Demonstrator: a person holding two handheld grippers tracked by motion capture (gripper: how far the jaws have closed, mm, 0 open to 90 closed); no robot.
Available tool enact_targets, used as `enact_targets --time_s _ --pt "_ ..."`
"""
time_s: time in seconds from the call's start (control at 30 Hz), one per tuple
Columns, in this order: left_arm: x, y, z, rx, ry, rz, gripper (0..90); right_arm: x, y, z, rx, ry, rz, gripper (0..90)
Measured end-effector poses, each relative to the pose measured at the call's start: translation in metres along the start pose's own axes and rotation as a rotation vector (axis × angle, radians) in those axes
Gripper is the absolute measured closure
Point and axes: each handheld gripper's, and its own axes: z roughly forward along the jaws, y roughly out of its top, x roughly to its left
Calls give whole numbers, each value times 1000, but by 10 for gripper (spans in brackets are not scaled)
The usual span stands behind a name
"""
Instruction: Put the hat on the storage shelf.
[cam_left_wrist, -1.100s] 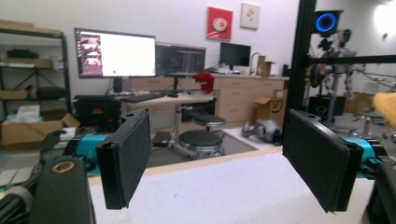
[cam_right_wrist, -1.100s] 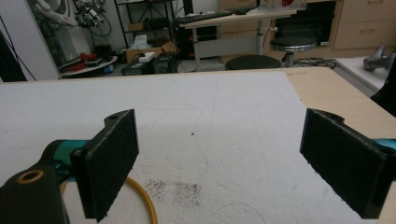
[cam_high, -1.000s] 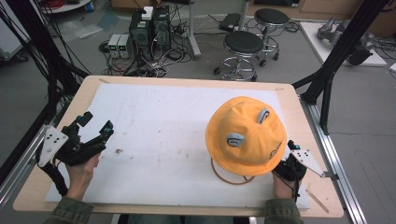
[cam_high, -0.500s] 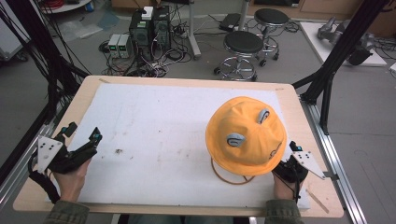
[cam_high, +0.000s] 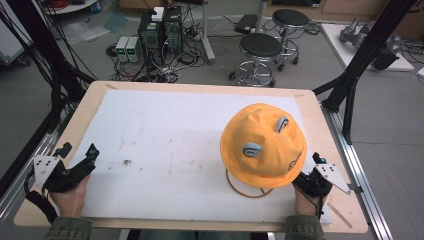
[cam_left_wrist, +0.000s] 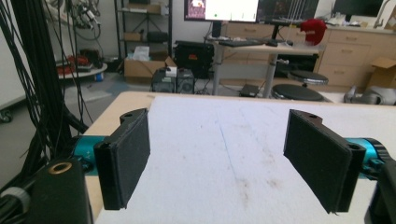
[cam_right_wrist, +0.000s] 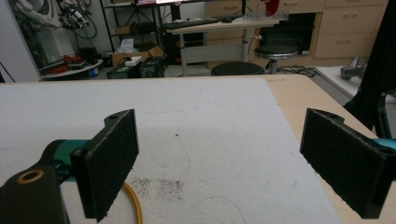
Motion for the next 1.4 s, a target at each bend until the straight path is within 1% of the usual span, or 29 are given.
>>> enact_targets --time_s 0.1,0.17,0.2,0.27,0.33,0.53,0.6,0.7,0.9,1.07,1.27,1.4 --pt "-2 -1 1 9 -2 2 231 -1 0 -2 0 -3 0 106" --pt "-2 -1 1 7 -2 2 231 -2 0 -3 1 -5 -1 106" --pt "-2 -1 1 7 -1 1 231 -2 0 -3 -2 -6 7 106" --pt "-2 -1 2 7 0 -1 231 -4 0 -4 -3 -9 4 106" --pt "-2 -2 2 15 -3 -4 231 -4 0 -4 1 -10 13 106" --pt "0 -3 1 15 -9 -14 231 -3 0 -4 1 -2 6 106" --pt "0 -3 1 14 -9 -26 232 -3 0 -4 3 2 8 106" --pt "2 -4 0 16 -8 -33 233 -3 0 -4 5 1 12 106" --pt "0 -5 1 23 -21 -33 233 -4 -1 -3 7 5 24 106" --pt "2 -6 -2 25 -38 -56 234 -5 -1 -3 9 0 32 106" --pt "4 -6 -3 25 -38 -65 234 -5 -1 -3 10 -4 29 106" --pt "4 -6 -3 28 -41 -62 234 -5 -1 -2 14 -5 29 106"
